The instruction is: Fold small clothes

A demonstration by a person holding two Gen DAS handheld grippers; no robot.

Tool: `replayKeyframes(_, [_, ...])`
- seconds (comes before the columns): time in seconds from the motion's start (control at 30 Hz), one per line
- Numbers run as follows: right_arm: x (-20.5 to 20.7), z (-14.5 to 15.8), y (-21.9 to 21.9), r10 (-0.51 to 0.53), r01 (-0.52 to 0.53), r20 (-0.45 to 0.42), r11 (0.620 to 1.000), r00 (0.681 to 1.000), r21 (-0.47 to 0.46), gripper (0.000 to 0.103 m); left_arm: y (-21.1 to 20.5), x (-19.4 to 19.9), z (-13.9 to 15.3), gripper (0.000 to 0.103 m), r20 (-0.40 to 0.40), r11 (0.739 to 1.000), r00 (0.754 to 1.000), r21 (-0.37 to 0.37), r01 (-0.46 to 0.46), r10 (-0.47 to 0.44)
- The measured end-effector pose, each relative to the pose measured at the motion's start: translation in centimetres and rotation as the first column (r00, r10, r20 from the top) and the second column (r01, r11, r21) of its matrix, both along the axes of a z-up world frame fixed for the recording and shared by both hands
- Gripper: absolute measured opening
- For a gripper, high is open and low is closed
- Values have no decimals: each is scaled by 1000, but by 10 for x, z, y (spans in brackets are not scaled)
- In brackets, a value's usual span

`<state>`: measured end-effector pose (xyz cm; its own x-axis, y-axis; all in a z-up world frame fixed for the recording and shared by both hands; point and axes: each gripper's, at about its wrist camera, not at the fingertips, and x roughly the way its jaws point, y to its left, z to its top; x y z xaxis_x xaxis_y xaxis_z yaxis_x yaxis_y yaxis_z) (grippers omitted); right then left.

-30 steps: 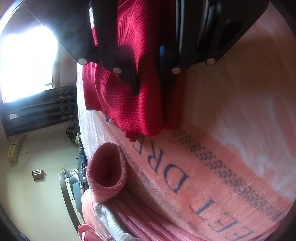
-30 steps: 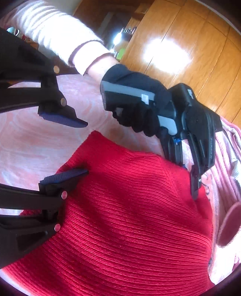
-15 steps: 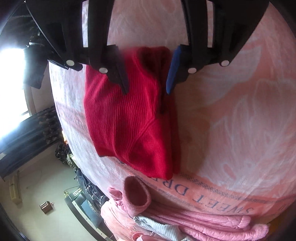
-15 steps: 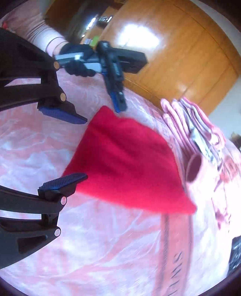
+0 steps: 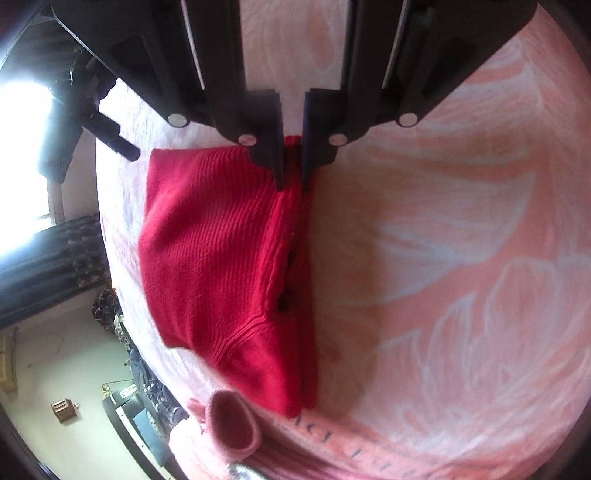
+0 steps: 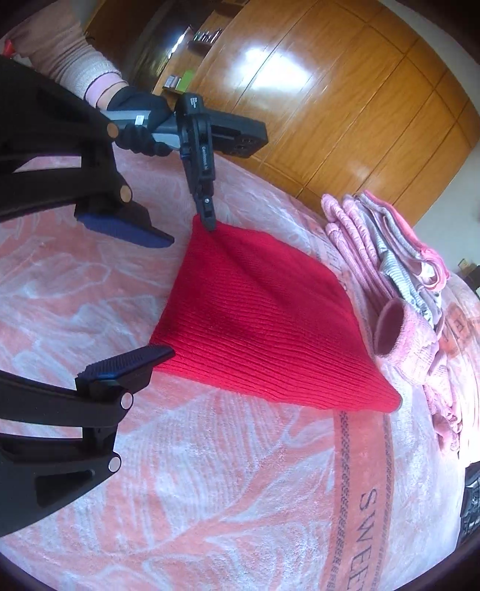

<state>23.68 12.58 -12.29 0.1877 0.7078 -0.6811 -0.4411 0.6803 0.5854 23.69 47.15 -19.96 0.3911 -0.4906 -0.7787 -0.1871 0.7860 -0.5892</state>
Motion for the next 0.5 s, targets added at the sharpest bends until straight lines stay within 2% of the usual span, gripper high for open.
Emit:
replayKeyframes(0.17, [7, 2, 2, 7, -7, 8, 1000, 1000, -28, 56, 3, 4, -2, 10, -1, 999, 1000, -52, -6, 6])
replayKeyframes(0.27, [11, 5, -1, 11, -10, 24, 999, 1000, -44, 56, 7, 5, 17, 23, 54, 997, 998, -81, -8, 12])
replayKeyframes(0.33, [14, 7, -4, 4, -2, 28, 999, 1000, -42, 56, 12, 15, 29, 40, 96, 997, 995, -74, -13, 20])
replayKeyframes(0.37, [15, 7, -5, 1, 0, 29, 999, 1000, -39, 56, 14, 25, 32, 44, 96, 997, 995, -73, -12, 19])
replayKeyframes(0.5, [16, 10, -5, 1, 1, 39, 999, 999, -35, 56, 23, 59, 20, 47, 59, 991, 998, -131, 0, 7])
